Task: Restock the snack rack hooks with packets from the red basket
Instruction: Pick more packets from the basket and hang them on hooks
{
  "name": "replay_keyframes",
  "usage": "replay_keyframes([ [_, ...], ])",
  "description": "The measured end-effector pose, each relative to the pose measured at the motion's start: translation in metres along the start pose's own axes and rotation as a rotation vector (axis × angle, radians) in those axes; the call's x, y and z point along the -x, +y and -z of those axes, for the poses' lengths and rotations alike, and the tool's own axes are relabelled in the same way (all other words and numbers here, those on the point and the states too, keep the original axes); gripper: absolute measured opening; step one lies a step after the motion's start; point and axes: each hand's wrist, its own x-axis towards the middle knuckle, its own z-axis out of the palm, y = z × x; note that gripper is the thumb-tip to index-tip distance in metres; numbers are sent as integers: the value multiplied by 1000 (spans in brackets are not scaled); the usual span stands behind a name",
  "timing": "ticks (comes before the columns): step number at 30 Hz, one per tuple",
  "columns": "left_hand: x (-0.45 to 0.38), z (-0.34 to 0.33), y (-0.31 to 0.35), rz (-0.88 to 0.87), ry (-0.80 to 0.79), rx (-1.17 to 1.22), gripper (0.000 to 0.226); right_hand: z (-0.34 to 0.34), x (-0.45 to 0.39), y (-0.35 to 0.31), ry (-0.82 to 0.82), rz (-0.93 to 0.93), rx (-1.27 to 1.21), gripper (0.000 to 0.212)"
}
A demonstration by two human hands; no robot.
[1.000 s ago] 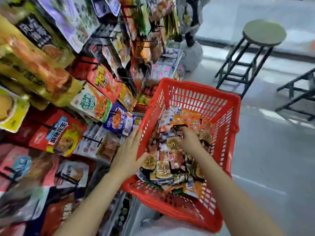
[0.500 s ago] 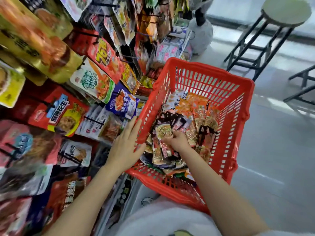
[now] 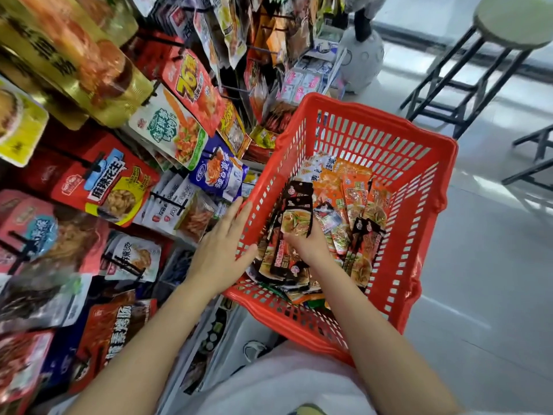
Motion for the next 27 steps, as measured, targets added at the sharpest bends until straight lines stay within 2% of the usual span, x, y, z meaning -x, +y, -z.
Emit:
replay_keyframes([
  [3, 0, 0, 0, -6, 6, 32, 80, 16, 10, -8, -33, 56, -38, 59],
  [6, -1, 7, 4, 10, -2, 87, 73, 28, 20, -23, -61, 98, -86, 89],
  [8, -4, 21, 15, 33, 45, 143, 70, 33, 32, -43, -82, 148, -113, 98],
  [9, -6, 32, 22, 60, 87, 224, 70, 35, 39, -56, -113, 169, -122, 96],
  [11, -10, 64, 44, 149, 153, 541, 67, 35, 53, -80, -200, 225, -147, 82],
  [14, -16, 112, 69, 279, 170, 1032, 65, 29, 77, -125, -330, 361, -121, 48],
  [16, -16, 143, 81, 326, 150, 1210, 66, 23, 97, -156, -394, 464, -101, 47],
  [18, -9, 172, 92, 288, 162, 1316, 59, 19, 117, -184, -428, 560, -73, 52],
  [20, 2, 198, 101, 232, 262, 1343, 68, 14, 133, -211, -451, 640, -68, 51],
  [23, 23, 229, 107, 83, 501, 1331, 46, 4, 155, -243, -510, 763, -37, 54],
  [25, 38, 245, 108, 4, 681, 1255, 58, -4, 170, -258, -537, 839, -28, 48],
  [27, 53, 260, 109, -83, 839, 1180, 57, -13, 184, -267, -558, 890, -36, 42],
])
